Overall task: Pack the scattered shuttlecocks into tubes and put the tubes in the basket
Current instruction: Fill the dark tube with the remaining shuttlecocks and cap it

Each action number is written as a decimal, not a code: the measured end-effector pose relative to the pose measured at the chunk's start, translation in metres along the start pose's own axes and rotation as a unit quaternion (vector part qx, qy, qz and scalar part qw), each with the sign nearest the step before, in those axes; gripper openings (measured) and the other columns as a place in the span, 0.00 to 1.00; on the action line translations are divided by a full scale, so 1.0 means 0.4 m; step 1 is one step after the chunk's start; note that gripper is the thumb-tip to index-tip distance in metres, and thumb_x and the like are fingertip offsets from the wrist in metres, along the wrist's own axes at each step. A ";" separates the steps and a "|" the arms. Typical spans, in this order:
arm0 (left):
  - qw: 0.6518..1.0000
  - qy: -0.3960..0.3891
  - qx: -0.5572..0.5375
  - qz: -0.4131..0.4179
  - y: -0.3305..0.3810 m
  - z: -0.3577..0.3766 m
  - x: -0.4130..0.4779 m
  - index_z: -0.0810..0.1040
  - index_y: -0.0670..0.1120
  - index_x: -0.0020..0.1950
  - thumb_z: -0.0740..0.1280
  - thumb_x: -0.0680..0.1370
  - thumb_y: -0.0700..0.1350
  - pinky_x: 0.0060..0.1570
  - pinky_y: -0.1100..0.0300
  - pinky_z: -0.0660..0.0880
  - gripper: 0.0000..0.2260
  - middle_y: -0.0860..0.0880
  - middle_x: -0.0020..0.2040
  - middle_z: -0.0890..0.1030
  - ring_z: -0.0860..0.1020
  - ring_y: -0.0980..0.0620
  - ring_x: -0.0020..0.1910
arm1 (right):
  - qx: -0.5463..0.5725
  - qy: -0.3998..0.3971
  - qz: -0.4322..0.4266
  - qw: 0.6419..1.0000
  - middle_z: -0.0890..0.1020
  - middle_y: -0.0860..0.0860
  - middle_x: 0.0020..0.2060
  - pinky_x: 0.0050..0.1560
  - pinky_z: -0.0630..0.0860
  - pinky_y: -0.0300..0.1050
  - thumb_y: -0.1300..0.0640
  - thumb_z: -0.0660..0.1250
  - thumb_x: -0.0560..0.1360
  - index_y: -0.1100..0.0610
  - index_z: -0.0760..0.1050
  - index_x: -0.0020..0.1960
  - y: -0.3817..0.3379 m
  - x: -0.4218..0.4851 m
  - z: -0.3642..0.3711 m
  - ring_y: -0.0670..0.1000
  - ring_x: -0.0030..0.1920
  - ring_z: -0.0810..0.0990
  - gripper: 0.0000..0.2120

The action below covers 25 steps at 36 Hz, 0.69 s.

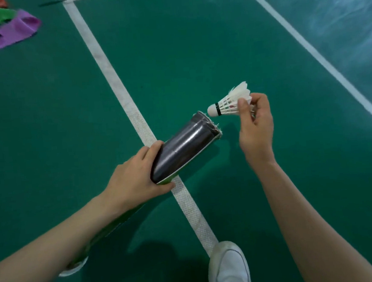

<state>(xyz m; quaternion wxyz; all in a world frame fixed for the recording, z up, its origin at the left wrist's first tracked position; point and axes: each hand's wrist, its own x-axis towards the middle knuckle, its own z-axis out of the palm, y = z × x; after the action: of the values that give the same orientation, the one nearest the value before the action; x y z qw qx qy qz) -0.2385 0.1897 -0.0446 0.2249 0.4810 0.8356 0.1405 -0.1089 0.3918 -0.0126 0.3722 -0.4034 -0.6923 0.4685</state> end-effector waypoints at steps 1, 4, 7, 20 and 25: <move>1.000 0.003 0.003 0.010 0.005 0.000 0.000 0.52 0.56 0.75 0.69 0.68 0.67 0.47 0.57 0.76 0.42 0.57 0.60 0.70 0.70 0.57 0.46 | -0.001 -0.019 -0.008 1.000 0.75 0.47 0.36 0.40 0.69 0.39 0.56 0.59 0.81 0.49 0.69 0.48 0.001 -0.006 -0.004 0.44 0.36 0.70 0.04; 1.000 0.014 0.002 0.016 0.010 -0.009 0.000 0.53 0.55 0.75 0.69 0.68 0.67 0.48 0.56 0.76 0.42 0.56 0.59 0.70 0.70 0.57 0.45 | -0.005 -0.074 -0.009 0.997 0.75 0.62 0.39 0.39 0.69 0.48 0.54 0.57 0.81 0.47 0.68 0.59 0.008 -0.024 -0.006 0.55 0.35 0.69 0.07; 0.999 0.034 -0.008 0.007 0.006 -0.021 0.000 0.54 0.55 0.75 0.69 0.68 0.67 0.48 0.56 0.75 0.43 0.56 0.58 0.71 0.71 0.55 0.45 | -0.017 -0.084 -0.021 0.996 0.71 0.50 0.34 0.34 0.65 0.40 0.58 0.57 0.82 0.48 0.67 0.62 0.007 -0.035 -0.002 0.45 0.30 0.65 0.10; 0.996 0.080 0.037 0.029 -0.070 -0.056 -0.032 0.59 0.54 0.73 0.61 0.65 0.71 0.36 0.53 0.78 0.40 0.53 0.57 0.76 0.79 0.48 0.46 | -0.034 -0.193 -0.081 0.977 0.72 0.39 0.30 0.31 0.62 0.33 0.61 0.55 0.82 0.58 0.62 0.69 -0.043 -0.043 0.054 0.42 0.27 0.64 0.15; 0.994 0.099 0.037 0.033 -0.087 -0.068 -0.049 0.62 0.53 0.72 0.63 0.65 0.69 0.33 0.54 0.78 0.39 0.52 0.56 0.77 0.80 0.47 0.44 | 0.020 -0.205 -0.044 0.978 0.76 0.50 0.36 0.40 0.70 0.48 0.52 0.53 0.81 0.57 0.63 0.66 -0.059 -0.067 0.081 0.52 0.34 0.71 0.15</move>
<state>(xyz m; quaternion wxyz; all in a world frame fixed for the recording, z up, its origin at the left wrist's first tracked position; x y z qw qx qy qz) -0.2697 0.1549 -0.0323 0.1187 0.4999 0.8421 0.1638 -0.1319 0.3506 -0.0032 0.2508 -0.2606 -0.7611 0.5384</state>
